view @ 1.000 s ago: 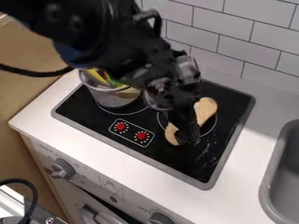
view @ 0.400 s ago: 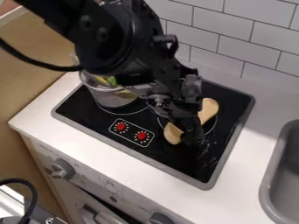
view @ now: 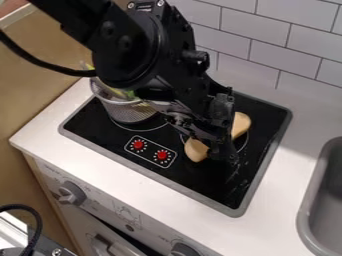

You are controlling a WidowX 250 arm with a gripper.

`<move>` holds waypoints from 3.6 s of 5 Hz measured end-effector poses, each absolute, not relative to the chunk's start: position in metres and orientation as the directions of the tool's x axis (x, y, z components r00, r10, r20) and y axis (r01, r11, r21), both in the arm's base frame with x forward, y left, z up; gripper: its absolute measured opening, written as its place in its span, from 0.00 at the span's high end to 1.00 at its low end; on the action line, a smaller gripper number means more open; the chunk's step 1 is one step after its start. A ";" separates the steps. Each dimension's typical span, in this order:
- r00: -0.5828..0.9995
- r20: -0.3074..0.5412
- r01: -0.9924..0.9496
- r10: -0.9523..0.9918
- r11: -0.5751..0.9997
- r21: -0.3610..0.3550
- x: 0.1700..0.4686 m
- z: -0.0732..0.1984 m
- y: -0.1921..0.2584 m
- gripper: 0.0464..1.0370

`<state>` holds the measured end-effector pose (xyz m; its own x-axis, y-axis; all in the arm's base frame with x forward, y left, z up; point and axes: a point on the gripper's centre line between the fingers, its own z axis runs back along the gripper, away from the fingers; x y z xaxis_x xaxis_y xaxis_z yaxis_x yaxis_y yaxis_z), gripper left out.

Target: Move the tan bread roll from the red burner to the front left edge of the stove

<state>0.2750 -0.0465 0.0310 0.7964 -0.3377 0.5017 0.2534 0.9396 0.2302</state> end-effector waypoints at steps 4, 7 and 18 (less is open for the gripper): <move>0.832 0.476 0.229 -0.286 0.958 0.176 0.272 0.047 -0.045 0.44; 0.890 0.316 0.269 -0.328 0.938 0.217 0.256 0.111 -0.023 0.44; 0.576 0.220 0.800 -0.788 0.598 0.050 0.211 0.078 0.109 0.44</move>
<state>0.2110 0.1092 0.0779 0.5755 -0.7876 0.2200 0.7997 0.5983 0.0498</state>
